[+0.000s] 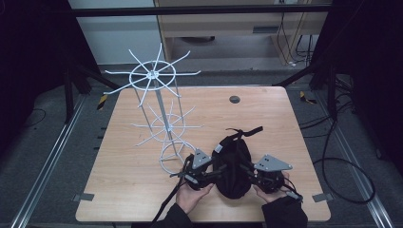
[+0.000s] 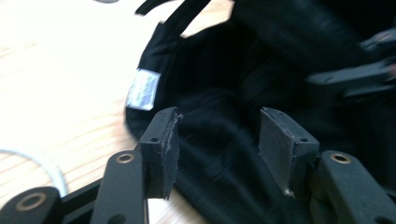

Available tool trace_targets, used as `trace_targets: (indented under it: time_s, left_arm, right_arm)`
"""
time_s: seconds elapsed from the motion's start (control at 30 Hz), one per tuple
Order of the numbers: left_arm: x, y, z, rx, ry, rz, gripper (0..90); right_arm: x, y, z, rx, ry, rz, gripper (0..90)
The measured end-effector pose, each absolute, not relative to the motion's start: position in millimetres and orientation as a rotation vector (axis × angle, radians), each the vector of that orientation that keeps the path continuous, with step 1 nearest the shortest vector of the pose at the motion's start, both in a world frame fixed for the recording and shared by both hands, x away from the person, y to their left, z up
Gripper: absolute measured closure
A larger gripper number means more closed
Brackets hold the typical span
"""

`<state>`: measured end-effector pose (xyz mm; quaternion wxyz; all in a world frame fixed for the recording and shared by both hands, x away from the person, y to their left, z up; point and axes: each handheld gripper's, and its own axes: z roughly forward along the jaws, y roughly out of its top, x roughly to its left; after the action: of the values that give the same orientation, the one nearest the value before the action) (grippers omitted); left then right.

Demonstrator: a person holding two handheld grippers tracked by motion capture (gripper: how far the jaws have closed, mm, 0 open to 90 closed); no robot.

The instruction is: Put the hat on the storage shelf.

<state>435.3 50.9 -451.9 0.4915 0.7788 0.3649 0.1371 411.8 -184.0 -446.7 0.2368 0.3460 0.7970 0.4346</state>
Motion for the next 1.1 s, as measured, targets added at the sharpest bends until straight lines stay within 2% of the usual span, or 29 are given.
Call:
trace_targets:
  time_s: [0.2, 0.63, 0.77, 0.87, 1.1]
  left_arm:
    - [435.8, 42.3, -437.2, 1.833, 0.876, 0.321, 40.6]
    - [452.1, 13.5, -414.6, 1.798, 0.867, 0.337, 38.0]
    - [463.4, 5.4, -412.6, 1.805, 0.902, 0.298, 37.2]
    - [468.1, 0.4, -412.4, 1.824, 0.925, 0.288, 39.6]
    - [472.9, -3.3, -412.8, 1.836, 0.982, 0.257, 55.2]
  right_arm:
    - [411.3, -184.0, -446.7, 0.948, 2.186, 1.198, 76.1]
    - [411.3, -182.5, -447.3, 0.937, 2.192, 1.217, 76.7]
    - [411.0, -181.7, -447.2, 0.92, 2.192, 1.226, 77.6]
    - [410.8, -181.0, -447.3, 0.907, 2.19, 1.236, 78.4]
    - [410.8, -180.2, -447.4, 0.898, 2.185, 1.256, 78.8]
